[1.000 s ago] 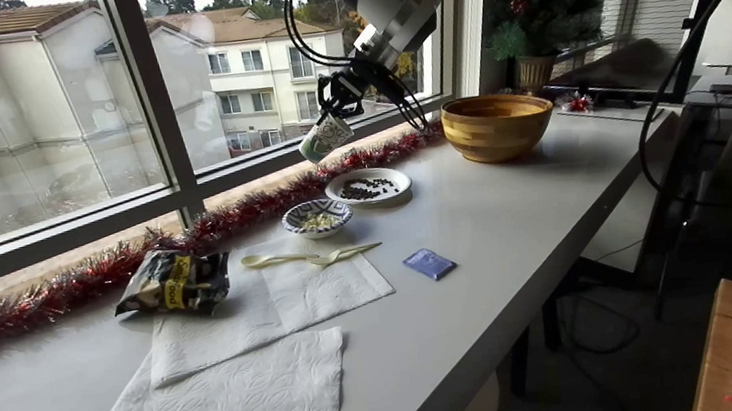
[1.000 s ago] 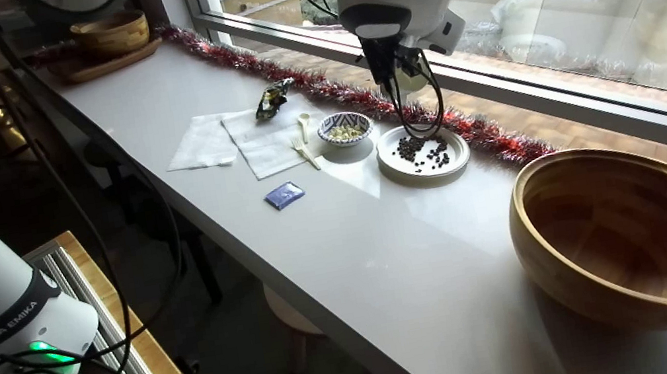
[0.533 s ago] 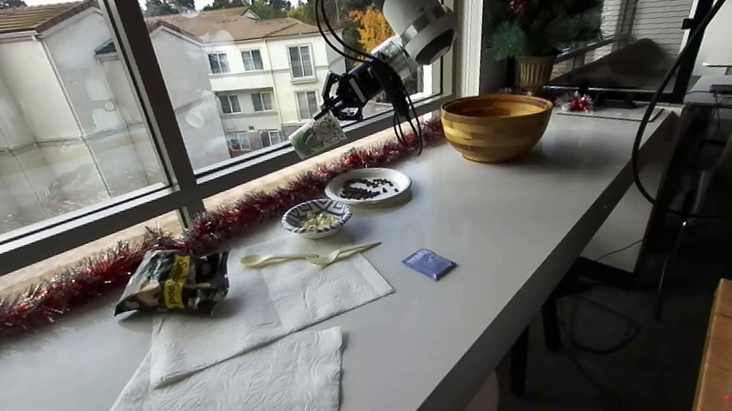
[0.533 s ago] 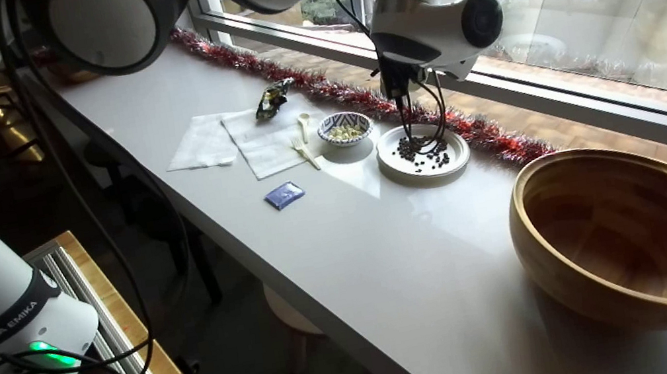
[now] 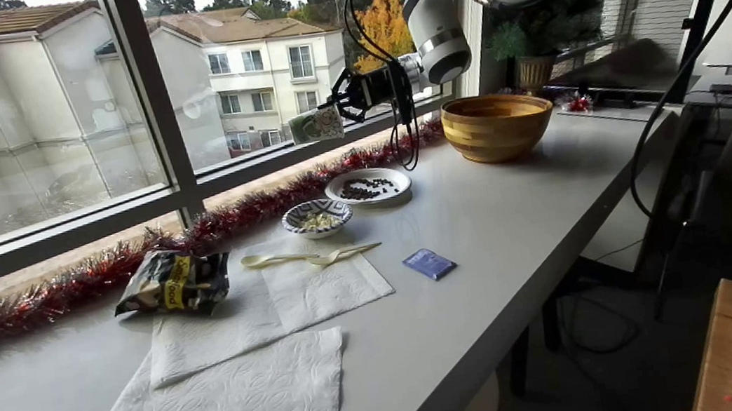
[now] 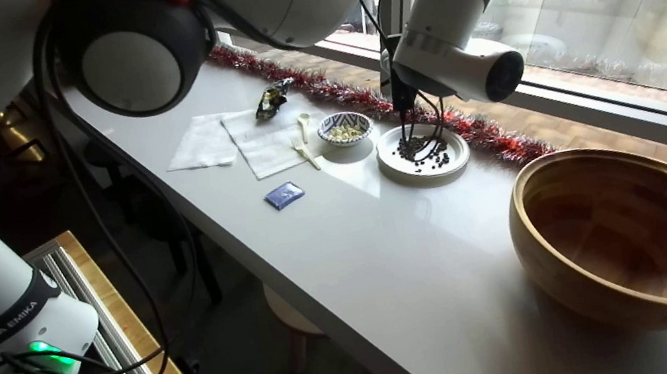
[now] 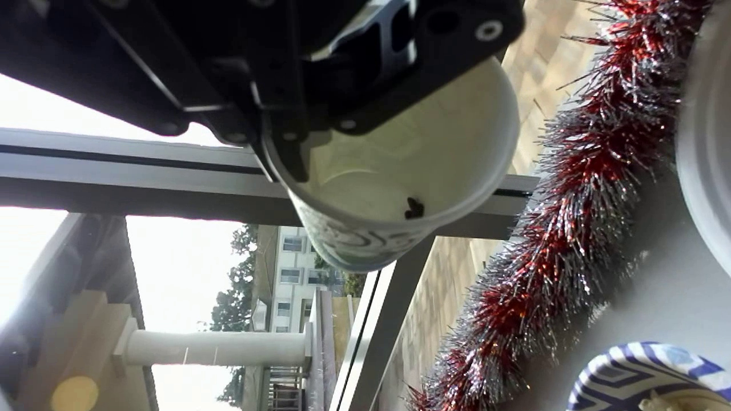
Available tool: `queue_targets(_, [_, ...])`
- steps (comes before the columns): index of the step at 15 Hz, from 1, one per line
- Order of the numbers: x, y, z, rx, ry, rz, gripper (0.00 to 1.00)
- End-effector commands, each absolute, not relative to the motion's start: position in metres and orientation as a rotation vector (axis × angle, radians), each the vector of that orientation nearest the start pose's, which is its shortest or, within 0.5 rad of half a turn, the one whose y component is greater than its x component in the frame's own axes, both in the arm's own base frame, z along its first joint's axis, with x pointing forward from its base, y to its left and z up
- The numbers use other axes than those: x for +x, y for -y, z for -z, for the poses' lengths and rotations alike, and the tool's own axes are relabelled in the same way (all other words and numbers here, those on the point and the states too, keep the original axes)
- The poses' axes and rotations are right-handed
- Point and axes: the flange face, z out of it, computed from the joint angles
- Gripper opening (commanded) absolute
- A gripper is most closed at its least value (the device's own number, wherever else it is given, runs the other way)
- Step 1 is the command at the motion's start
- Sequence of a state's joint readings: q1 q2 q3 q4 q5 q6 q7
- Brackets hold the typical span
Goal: Pour the contents in the cup on to the bowl
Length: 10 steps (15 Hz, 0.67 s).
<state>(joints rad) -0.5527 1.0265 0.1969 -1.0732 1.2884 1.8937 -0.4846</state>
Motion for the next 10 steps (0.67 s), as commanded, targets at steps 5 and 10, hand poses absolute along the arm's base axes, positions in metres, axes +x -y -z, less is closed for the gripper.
queue_targets(5, [0.745, 0.275, -0.209, -1.543, -0.542, 0.446, 0.01])
queue_targets(10, [0.737, 0.29, -0.196, -1.44, -0.537, 0.429, 0.01])
